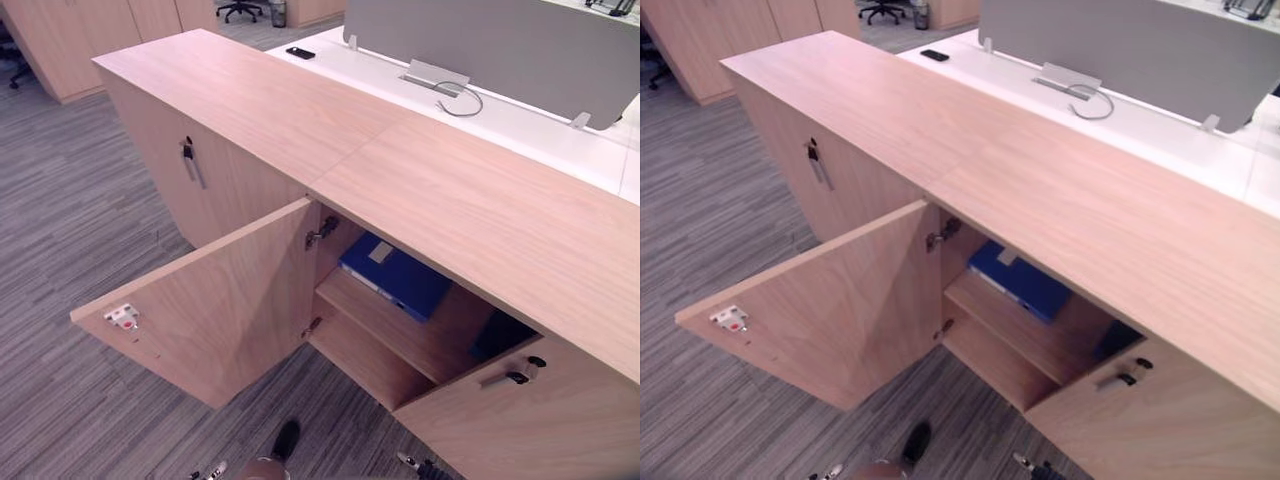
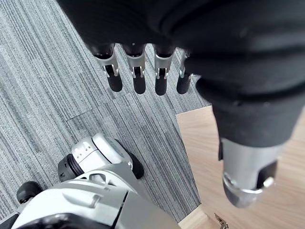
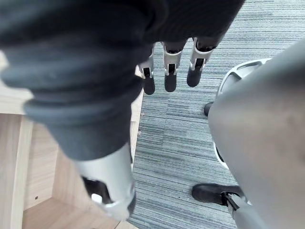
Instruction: Walk over to the cabinet, pick up the folder, carry it to the office cabinet, place the folder inside the office cabinet, then close the office cabinet door
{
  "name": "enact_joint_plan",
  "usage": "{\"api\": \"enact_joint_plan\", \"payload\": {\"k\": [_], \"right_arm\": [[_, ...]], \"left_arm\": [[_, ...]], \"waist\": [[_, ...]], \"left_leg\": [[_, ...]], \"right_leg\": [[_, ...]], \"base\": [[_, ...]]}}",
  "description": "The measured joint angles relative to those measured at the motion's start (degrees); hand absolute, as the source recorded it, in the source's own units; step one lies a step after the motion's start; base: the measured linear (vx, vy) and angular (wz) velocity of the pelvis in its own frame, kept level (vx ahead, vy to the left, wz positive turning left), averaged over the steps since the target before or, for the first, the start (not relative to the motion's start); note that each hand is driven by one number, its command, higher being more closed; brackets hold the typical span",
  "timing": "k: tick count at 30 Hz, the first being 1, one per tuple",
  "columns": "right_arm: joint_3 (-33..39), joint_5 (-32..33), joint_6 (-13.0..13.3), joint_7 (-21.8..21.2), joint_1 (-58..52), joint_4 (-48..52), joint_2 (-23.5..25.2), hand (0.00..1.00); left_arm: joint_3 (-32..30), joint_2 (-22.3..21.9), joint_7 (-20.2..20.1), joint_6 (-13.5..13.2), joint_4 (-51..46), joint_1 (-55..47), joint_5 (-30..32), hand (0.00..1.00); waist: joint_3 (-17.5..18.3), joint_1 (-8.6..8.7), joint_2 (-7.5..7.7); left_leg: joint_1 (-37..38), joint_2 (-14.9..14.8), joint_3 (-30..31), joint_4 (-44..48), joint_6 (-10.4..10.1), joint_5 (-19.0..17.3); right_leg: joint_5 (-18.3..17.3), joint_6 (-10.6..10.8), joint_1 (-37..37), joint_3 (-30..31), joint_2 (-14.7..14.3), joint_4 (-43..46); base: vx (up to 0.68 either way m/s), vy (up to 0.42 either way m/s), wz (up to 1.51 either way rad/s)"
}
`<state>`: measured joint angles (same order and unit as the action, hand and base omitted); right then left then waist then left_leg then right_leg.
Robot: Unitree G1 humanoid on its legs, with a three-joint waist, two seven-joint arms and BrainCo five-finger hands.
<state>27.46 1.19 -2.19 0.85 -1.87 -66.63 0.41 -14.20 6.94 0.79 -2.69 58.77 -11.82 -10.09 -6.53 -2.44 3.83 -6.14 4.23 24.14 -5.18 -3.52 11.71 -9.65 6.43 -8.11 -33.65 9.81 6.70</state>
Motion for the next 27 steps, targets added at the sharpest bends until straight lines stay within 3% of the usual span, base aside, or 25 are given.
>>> {"api": "enact_joint_plan", "payload": {"k": [2, 3, 4, 9, 10, 11, 12, 13, 15, 18, 19, 21, 22, 24, 27], "right_arm": [[0.52, 0.01, 0.04, 0.0, -0.04, 0.0, -0.06, 0.0], [0.68, 0.0, 0.01, -0.01, 0.15, -0.08, -0.27, 0.0], [0.7, 0.01, 0.01, -0.02, 0.23, -0.13, -0.66, 0.0], [2.88, 0.04, -0.11, -0.75, 1.07, -0.14, -0.85, 0.0], [2.99, 0.02, -0.2, -0.84, 0.8, 0.06, -0.96, 0.0], [3.36, -0.02, -0.11, -1.22, 0.11, 0.16, -0.83, 0.0], [3.84, -0.02, -0.16, -1.33, 0.0, 0.28, -1.14, 0.0], [5.13, 0.22, -0.44, -1.47, -0.4, 0.91, -1.75, 0.0], [6.37, 0.42, -0.76, -1.81, -1.7, 0.91, -2.41, 0.0], [7.44, 2.46, -0.96, -1.9, -2.2, 0.27, -2.39, 0.0], [7.44, 2.94, -0.97, -1.88, -2.2, 0.25, -2.45, 0.0], [9.05, 4.47, -0.97, -1.84, -2.29, 0.39, -3.22, 0.0], [9.43, 4.82, -0.64, -1.85, -2.29, 0.73, -3.86, 0.0], [9.67, 5.3, -0.65, -1.85, -2.3, 0.69, -5.27, 0.0], [9.73, 5.57, -0.76, -1.99, -2.42, 0.76, -5.26, 0.0]], "left_arm": [[-0.21, 0.3, -0.01, 0.04, 0.06, 0.57, -0.06, 0.0], [-0.34, 0.34, -0.13, 0.02, 0.0, 1.06, -0.69, 0.0], [-0.49, 0.27, -0.21, 0.03, -0.02, 0.86, -1.31, 0.0], [-0.81, 1.61, -3.46, 0.12, -4.43, 0.22, -1.26, 0.0], [-0.96, 3.41, -4.45, 0.39, -6.11, 0.9, -0.47, 0.0], [-1.45, 6.2, -5.78, 0.62, -7.37, 2.06, 1.35, 0.0], [-1.46, 7.58, -6.29, 0.61, -8.31, 2.02, 1.84, 0.0], [-2.55, 10.35, -7.12, 0.76, -9.83, 1.87, 3.41, 0.0], [-2.98, 14.77, -7.85, 0.99, -11.82, 4.14, 4.62, 0.0], [-2.7, 23.28, -8.63, 0.87, -14.52, 8.4, 5.9, 0.0], [-2.65, 25.76, -8.64, 0.86, -14.66, 9.74, 6.53, 0.0], [-2.38, 26.58, -8.56, 1.11, -14.58, 10.19, 8.04, 0.0], [-1.84, 27.28, -8.6, 1.18, -14.58, 9.59, 9.5, 0.0], [0.17, 28.49, -8.55, 1.22, -15.31, 9.76, 12.41, 0.0], [2.59, 30.25, -8.45, 1.34, -18.57, 9.87, 16.22, 0.0]], "waist": [[-0.44, 0.68, 0.36], [-1.29, 1.32, 0.44], [-1.68, 1.36, 0.41], [-3.61, 1.93, -0.85], [-3.55, 2.55, -0.7], [-3.07, 3.69, 1.14], [-3.28, 3.27, 0.05], [-3.51, 3.23, -2.03], [-2.97, 3.72, -2.27], [-2.71, 4.14, -2.97], [-2.78, 4.55, -3.04], [-2.41, 4.25, -4.25], [-2.29, 3.89, -5.6], [-2.2, 3.96, -6.85], [-2.2, 3.54, -6.81]], "left_leg": [[-2.0, -0.97, -11.24, 2.0, 1.77, -1.19], [-4.28, -2.13, -20.69, 7.42, 2.94, -2.77], [-5.66, -2.93, -25.52, 11.21, 3.42, -4.32], [-5.84, -0.29, -27.91, 11.98, 5.52, -7.79], [-5.77, -0.24, -30.7, 10.35, 5.04, -9.52], [-8.94, -1.66, -35.8, 21.13, 7.23, -12.99], [-10.02, -4.5, -36.84, 28.13, 7.5, -16.89], [-9.79, -6.61, -35.25, 29.79, 4.72, -21.36], [-7.77, -5.56, -33.91, 23.94, 4.69, -18.64], [-4.92, -5.61, -31.89, 14.9, 3.53, -13.23], [-3.95, -5.48, -31.54, 13.01, 2.85, -12.06], [-1.15, -6.24, -31.93, 9.76, 1.7, -10.82], [0.39, -6.84, -33.1, 7.55, 1.25, -10.24], [1.93, -7.0, -33.52, 5.49, 1.23, -9.5], [4.81, -7.49, -34.59, 4.21, 1.17, -9.41]], "right_leg": [[0.06, 0.1, -0.41, -2.12, 1.15, 0.12], [0.08, 0.24, -0.7, -3.03, 2.3, 0.88], [0.03, 0.32, -1.08, -3.07, 3.04, 1.45], [-0.3, 0.2, -0.41, -2.15, 6.12, 2.59], [-0.6, -0.49, -0.58, -2.26, 5.92, 0.49], [-0.49, -0.85, -0.09, -2.9, 7.46, -0.33], [-0.6, -0.35, 0.63, -2.95, 7.39, 1.94], [-1.22, 1.07, 1.12, -2.44, 6.21, 5.77], [-0.81, 0.46, 4.28, -2.68, 7.86, 10.23], [-1.22, 0.33, 9.12, -2.28, 6.79, 10.02], [0.09, -0.98, 10.47, -2.0, 5.91, 6.43], [2.19, -0.99, 9.17, -1.19, 4.53, 5.55], [2.32, -1.32, 8.97, -0.45, 4.02, 5.77], [2.27, -1.44, 8.85, -0.15, 3.85, 6.42], [2.59, -1.95, 8.34, 1.52, 3.86, 8.49]], "base": [[0.05, 0.053, 0.42], [0.06, 0.091, 0.34], [0.11, 0.161, 0.0], [0.08, 0.117, -0.04], [0.05, 0.079, 0.4], [0.07, 0.054, 0.29], [0.22, 0.069, 0.04], [0.22, 0.056, -0.17], [0.17, 0.05, 0.17], [0.06, -0.064, 0.33], [0.01, -0.152, 0.41], [0.06, -0.145, -0.12], [0.12, -0.135, -0.45], [0.1, -0.076, -0.22], [0.05, 0.005, -0.16]]}}
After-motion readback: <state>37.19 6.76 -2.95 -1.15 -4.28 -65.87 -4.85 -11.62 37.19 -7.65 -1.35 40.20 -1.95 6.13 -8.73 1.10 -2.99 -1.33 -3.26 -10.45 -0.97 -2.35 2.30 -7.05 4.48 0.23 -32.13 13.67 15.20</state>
